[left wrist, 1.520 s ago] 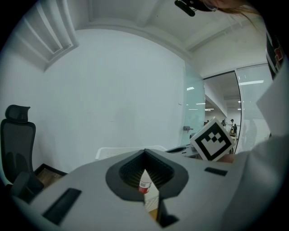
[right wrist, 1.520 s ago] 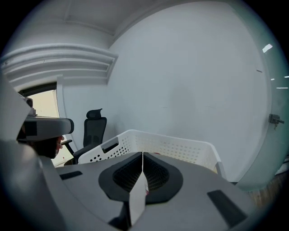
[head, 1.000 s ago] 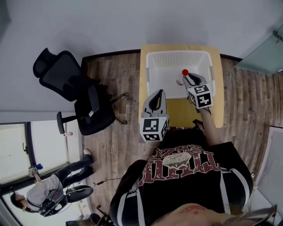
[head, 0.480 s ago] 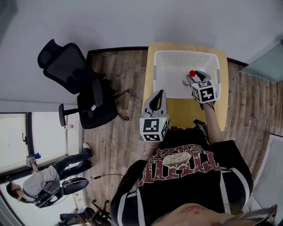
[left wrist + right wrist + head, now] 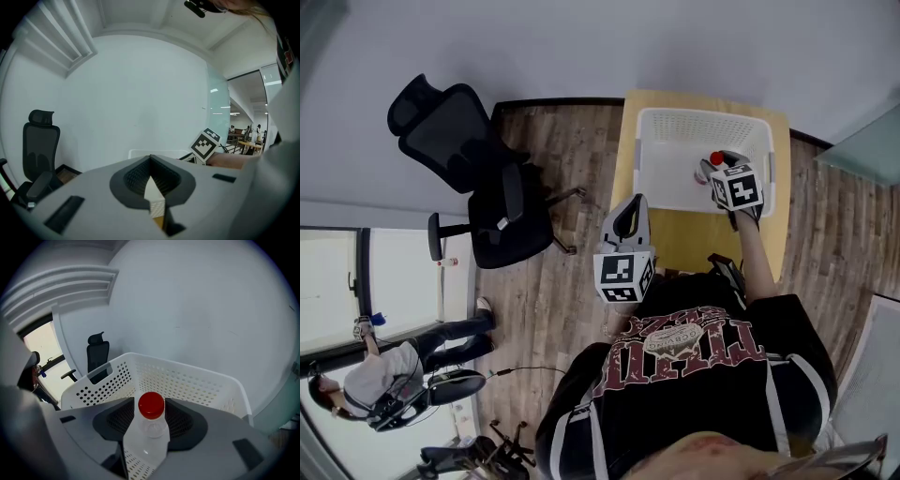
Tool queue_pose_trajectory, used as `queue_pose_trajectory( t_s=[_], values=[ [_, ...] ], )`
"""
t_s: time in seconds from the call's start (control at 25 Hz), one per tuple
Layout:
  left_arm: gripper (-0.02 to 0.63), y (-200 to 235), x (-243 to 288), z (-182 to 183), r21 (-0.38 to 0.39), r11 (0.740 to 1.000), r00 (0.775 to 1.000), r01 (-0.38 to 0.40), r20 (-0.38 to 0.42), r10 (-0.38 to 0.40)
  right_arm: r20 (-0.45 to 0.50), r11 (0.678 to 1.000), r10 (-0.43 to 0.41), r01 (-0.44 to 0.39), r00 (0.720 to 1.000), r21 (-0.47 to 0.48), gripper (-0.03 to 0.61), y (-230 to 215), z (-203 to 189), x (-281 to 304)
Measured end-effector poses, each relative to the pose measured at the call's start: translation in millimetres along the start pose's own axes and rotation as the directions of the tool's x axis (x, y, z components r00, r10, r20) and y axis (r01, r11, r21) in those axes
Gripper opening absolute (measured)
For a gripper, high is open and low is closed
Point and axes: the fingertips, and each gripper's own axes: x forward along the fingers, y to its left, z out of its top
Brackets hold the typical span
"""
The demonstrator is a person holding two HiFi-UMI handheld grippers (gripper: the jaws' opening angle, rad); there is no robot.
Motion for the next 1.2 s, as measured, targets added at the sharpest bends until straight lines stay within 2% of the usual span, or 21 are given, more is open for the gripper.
queue_pose_trajectory(
  t_s=[0.24,0.44,0.96,1.2],
  values=[
    [0.028,8.8,-6.7,-2.7,-0.005,1.000,1.000,-0.019,0.006,0.019,-0.040,0.999,-0.038,0.039,0.998,0.011,0.193,-6.2,-4.7,6.3],
    [0.028,14.8,-10.6,-1.3,-0.012,0.999,0.999,-0.032,0.005,0.032,-0.025,0.998,-0.056,0.056,0.998,0.005,0.176,-8.5,1.2,4.3],
    [0.028,3.0,-10.8,-0.9,-0.007,1.000,1.000,0.011,0.010,-0.010,-0.010,0.999,-0.049,0.048,0.999,-0.020,0.170,-7.3,-2.5,-5.4],
    [0.028,-0.2,-10.3,-2.5,-0.001,1.000,1.000,0.027,0.010,-0.027,0.035,0.999,-0.041,0.042,0.999,-0.029,0.169,-3.5,0.2,-15.4]
  ],
)
